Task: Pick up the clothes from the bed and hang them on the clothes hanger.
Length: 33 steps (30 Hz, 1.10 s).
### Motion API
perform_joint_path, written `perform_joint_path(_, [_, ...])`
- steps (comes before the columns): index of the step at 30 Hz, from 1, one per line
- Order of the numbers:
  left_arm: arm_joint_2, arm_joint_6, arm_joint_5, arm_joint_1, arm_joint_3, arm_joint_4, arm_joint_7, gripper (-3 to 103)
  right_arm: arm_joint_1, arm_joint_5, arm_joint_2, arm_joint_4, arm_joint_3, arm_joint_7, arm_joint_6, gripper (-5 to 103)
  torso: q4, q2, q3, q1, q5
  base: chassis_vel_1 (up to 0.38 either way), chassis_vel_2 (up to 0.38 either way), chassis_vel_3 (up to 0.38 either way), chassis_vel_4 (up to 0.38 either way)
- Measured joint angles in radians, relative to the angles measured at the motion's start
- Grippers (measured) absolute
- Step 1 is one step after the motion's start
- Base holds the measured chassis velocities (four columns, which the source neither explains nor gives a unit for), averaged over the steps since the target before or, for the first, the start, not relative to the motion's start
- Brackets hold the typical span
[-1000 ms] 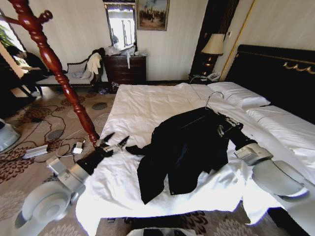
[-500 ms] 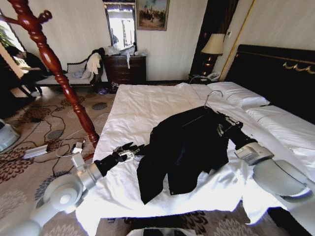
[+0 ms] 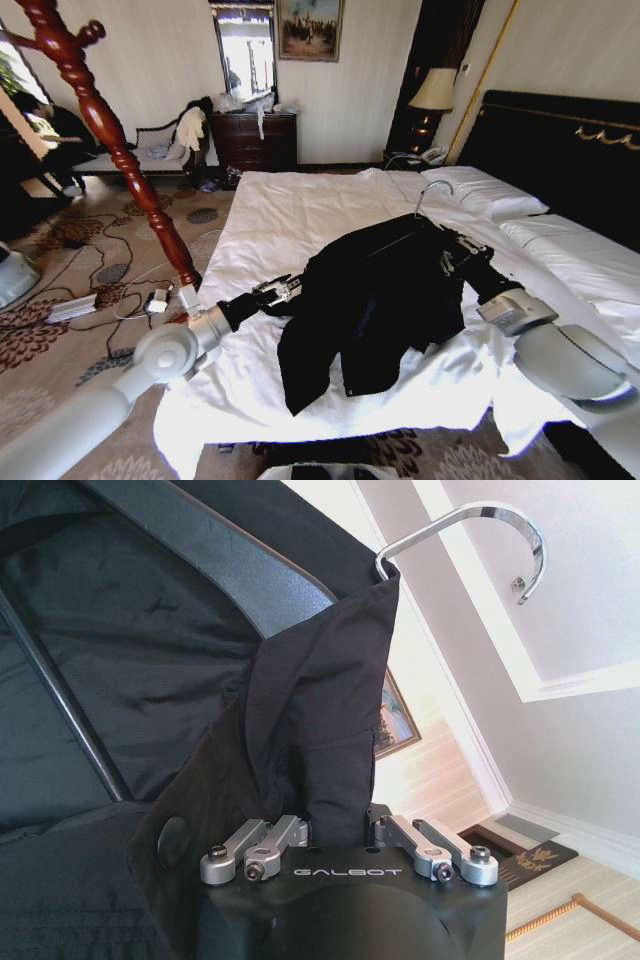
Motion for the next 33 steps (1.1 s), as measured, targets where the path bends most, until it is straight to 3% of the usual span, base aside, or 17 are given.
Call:
perform_joint_path(3, [-0.027,-0.001,0.018,-0.045,0.043,0.021,-0.009,93,0.001,0.000,-0.003,-0.001,0.000,0.000,-0.001,23,-0.0002,0.000,0.000,0.000,0.0000,0.000,0.000,0.000,0.000])
perform_joint_path(6, [-0.046,-0.003,0.024,-0.058,0.057,0.030,-0.015,84,-0.003,-0.001,-0.003,0.000,0.001,0.001,-0.001,23,-0.0001,0.000,0.000,0.000,0.0000,0.000,0.000,0.000,0.000])
perform_joint_path(9, [-0.056,-0.005,0.026,-0.062,0.061,0.038,-0.016,67,-0.007,-0.003,0.002,-0.003,0.003,0.002,-0.001,23,0.0001,0.000,0.000,0.000,0.0000,0.000,0.000,0.000,0.000])
perform_joint_path(11, [-0.058,-0.006,0.026,-0.062,0.062,0.039,-0.016,67,-0.006,-0.003,0.001,-0.006,0.003,0.003,-0.001,23,0.0001,0.000,0.000,0.000,0.0000,0.000,0.000,0.000,0.000])
perform_joint_path(15, [-0.062,-0.009,0.031,-0.053,0.062,0.041,-0.017,44,0.003,-0.003,-0.004,-0.014,-0.003,0.003,-0.001,23,0.0002,0.000,0.000,0.000,-0.0001,0.000,0.000,0.000,0.000])
perform_joint_path(17, [-0.063,-0.010,0.032,-0.050,0.062,0.041,-0.017,44,0.003,-0.003,-0.005,-0.016,-0.005,0.003,-0.001,23,0.0002,0.000,0.000,0.000,-0.0001,0.000,0.000,0.000,0.000])
perform_joint_path(20, [-0.067,-0.013,0.035,-0.042,0.057,0.042,-0.018,28,0.001,-0.005,-0.005,-0.019,-0.009,0.003,0.001,23,0.0001,0.000,0.000,0.000,-0.0001,0.000,0.000,0.000,0.000])
perform_joint_path(21, [-0.067,-0.013,0.035,-0.042,0.057,0.042,-0.018,28,0.001,-0.005,-0.005,-0.019,-0.009,0.003,0.001,23,0.0001,0.000,0.000,0.000,-0.0001,0.000,0.000,0.000,0.000])
perform_joint_path(26, [-0.071,-0.013,0.038,-0.038,0.057,0.045,-0.019,7,0.002,-0.006,-0.005,-0.019,-0.012,0.003,0.001,23,0.0001,0.000,0.000,0.000,-0.0001,0.000,0.000,0.000,0.000])
perform_joint_path(33, [-0.067,-0.015,0.041,-0.038,0.051,0.030,-0.027,2,0.001,-0.006,-0.007,-0.020,-0.010,0.005,0.001,23,0.0000,0.000,0.000,0.000,-0.0002,0.000,0.000,0.000,0.000])
